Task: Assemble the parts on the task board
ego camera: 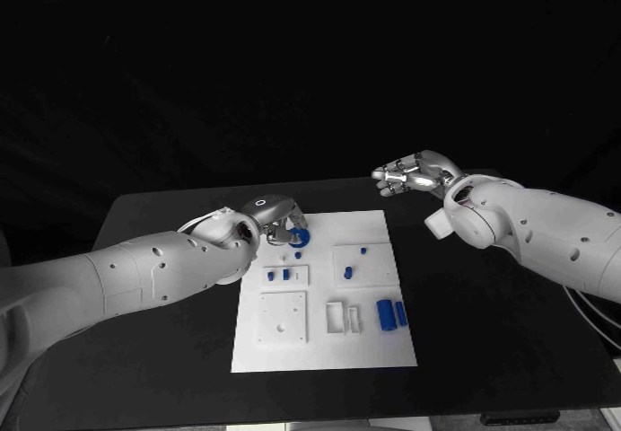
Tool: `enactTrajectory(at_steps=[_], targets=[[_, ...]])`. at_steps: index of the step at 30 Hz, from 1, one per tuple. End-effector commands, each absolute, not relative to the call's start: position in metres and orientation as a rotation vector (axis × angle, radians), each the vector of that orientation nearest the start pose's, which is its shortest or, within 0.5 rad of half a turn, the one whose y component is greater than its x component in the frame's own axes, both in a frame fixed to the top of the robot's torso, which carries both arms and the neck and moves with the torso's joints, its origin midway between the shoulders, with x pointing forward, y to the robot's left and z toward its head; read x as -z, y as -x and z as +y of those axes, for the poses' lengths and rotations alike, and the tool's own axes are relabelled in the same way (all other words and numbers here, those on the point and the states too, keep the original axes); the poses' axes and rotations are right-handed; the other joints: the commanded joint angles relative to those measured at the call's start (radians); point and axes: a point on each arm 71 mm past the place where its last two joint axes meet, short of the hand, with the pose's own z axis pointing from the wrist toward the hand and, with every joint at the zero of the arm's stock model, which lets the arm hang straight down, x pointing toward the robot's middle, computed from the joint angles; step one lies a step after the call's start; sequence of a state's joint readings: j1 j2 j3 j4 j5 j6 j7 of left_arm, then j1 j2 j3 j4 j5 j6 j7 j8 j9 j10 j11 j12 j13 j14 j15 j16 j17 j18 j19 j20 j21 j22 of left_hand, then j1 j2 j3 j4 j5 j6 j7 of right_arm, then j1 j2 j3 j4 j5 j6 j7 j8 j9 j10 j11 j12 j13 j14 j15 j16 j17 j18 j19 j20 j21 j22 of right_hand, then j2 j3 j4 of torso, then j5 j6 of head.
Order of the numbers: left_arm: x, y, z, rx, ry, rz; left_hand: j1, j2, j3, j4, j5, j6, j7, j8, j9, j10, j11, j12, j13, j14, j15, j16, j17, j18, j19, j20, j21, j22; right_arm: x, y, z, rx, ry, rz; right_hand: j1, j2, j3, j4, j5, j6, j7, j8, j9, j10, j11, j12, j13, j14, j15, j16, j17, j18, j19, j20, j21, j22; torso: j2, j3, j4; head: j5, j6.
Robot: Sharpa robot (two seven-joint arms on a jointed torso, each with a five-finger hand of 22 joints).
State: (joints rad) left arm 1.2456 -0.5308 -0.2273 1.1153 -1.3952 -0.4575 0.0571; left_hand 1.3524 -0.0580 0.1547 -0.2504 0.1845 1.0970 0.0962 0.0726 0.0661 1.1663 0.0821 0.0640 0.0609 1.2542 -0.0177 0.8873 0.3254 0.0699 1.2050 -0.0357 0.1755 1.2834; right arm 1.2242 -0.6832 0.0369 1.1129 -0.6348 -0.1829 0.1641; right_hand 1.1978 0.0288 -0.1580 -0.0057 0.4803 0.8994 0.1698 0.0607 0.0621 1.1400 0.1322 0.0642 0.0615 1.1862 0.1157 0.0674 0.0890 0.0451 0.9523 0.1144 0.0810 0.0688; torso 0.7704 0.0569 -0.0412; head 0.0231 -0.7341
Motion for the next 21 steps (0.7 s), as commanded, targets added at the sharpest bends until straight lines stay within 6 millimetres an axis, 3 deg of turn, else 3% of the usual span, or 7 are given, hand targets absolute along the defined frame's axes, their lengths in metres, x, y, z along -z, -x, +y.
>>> enactTrajectory(at_steps=[1,13,21], targets=[[0.234,-0.533,0.149,0.575,-0.403,1.562,0.010,-0.006,-0.016,0.007,-0.005,-0.001,0.000,-0.005,0.000,-0.002,-0.002,-0.003,-0.001,0.004,0.001,0.017,0.000,0.011,0.016,0.000,-0.021,0.005,0.172,-0.565,-0.241,-1.095,-0.590,1.635,-0.006,0.002,0.000,-0.004,0.004,-0.004,0.002,-0.001,-0.001,-0.005,0.000,-0.003,-0.001,-0.007,0.001,-0.005,-0.001,-0.007,-0.006,0.002,-0.001,-0.001,0.000,-0.0006,0.0010,0.001,0.000],[0.252,-0.533,0.148,0.501,-0.454,1.669,0.003,-0.003,-0.026,0.033,-0.014,0.004,-0.004,-0.005,0.000,0.012,-0.006,-0.002,-0.001,0.003,0.001,0.026,-0.011,0.006,0.038,0.001,-0.082,0.030,0.172,-0.565,-0.241,-1.093,-0.589,1.630,-0.007,0.002,0.001,-0.005,0.004,-0.005,0.002,-0.001,-0.001,-0.005,0.000,-0.003,-0.001,-0.007,0.001,-0.005,-0.002,-0.007,-0.006,0.002,-0.001,-0.001,0.000,-0.0010,-0.0002,0.003,-0.005],[0.260,-0.532,0.147,0.490,-0.469,1.712,0.004,0.006,-0.016,0.037,0.002,0.007,-0.006,-0.004,0.001,0.029,-0.013,-0.003,-0.001,0.010,-0.004,0.044,-0.007,0.004,0.053,-0.004,-0.099,0.043,0.172,-0.564,-0.240,-1.096,-0.587,1.631,-0.007,0.002,0.001,-0.005,0.004,-0.005,0.002,-0.001,-0.001,-0.005,0.000,-0.003,-0.001,-0.007,0.001,-0.005,-0.002,-0.007,-0.006,0.002,-0.001,-0.001,0.000,0.0001,0.0007,0.003,-0.008]])
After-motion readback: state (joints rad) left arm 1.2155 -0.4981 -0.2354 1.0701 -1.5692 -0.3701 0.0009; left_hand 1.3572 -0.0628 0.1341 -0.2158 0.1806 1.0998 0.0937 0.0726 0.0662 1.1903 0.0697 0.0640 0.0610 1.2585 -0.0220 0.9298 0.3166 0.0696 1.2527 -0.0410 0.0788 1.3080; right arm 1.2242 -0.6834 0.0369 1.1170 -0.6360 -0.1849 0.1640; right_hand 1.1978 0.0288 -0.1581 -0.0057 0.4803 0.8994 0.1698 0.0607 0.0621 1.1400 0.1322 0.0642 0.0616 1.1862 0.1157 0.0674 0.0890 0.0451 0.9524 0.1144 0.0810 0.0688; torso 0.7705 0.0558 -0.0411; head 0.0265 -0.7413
